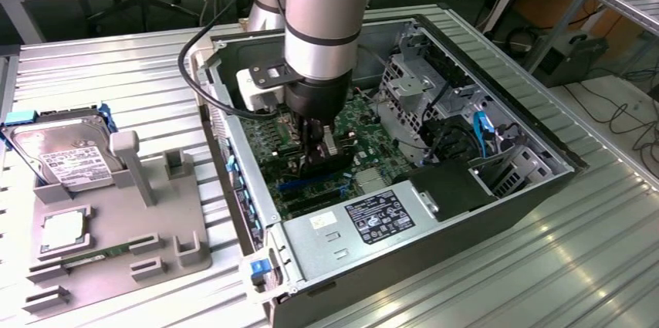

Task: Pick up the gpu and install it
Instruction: 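Insert the gpu into the slot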

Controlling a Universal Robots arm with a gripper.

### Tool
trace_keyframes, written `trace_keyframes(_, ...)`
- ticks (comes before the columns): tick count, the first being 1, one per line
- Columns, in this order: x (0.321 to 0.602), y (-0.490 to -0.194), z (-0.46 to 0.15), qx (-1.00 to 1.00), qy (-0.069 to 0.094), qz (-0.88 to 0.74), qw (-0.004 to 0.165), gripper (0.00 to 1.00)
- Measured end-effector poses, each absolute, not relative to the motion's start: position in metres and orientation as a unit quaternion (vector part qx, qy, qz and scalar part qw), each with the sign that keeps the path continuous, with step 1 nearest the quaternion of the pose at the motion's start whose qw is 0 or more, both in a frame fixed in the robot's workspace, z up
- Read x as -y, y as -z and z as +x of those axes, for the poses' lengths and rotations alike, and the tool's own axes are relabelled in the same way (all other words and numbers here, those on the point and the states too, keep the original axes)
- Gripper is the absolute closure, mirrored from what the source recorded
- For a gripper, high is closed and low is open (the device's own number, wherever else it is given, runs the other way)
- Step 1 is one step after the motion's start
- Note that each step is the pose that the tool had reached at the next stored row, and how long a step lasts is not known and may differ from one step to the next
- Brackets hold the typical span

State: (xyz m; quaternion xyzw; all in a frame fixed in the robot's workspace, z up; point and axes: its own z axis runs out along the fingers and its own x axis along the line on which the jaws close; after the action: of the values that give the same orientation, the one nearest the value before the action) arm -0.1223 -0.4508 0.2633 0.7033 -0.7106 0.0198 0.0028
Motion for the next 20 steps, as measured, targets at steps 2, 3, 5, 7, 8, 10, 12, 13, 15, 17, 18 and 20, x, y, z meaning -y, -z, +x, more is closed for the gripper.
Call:
trace_keyframes(2, 0.4508, -0.2621, -0.1223, 0.711, -0.02, 0.703, 0.003, 0.74)
trace_keyframes(3, 0.4507, -0.2615, -0.1225, 0.711, -0.021, 0.703, 0.003, 0.74)
trace_keyframes(5, 0.4507, -0.2612, -0.1244, 0.711, -0.021, 0.703, 0.003, 0.74)
trace_keyframes(7, 0.4507, -0.2612, -0.1246, 0.711, -0.021, 0.703, 0.004, 0.74)
trace_keyframes(8, 0.4507, -0.2612, -0.1249, 0.711, -0.021, 0.703, 0.004, 0.74)
trace_keyframes(10, 0.4506, -0.261, -0.1252, 0.711, -0.021, 0.703, 0.003, 0.74)
trace_keyframes(12, 0.4507, -0.2616, -0.1251, 0.711, -0.021, 0.703, 0.004, 0.74)
trace_keyframes(13, 0.4507, -0.2615, -0.1251, 0.711, -0.021, 0.703, 0.004, 0.74)
trace_keyframes(15, 0.4508, -0.2616, -0.1251, 0.711, -0.022, 0.703, 0.004, 0.74)
trace_keyframes(17, 0.4508, -0.2615, -0.1251, 0.711, -0.022, 0.703, 0.004, 0.74)
trace_keyframes(18, 0.4507, -0.2613, -0.1251, 0.711, -0.022, 0.703, 0.005, 0.74)
trace_keyframes(20, 0.4507, -0.2602, -0.1251, 0.711, -0.023, 0.703, 0.005, 0.74)
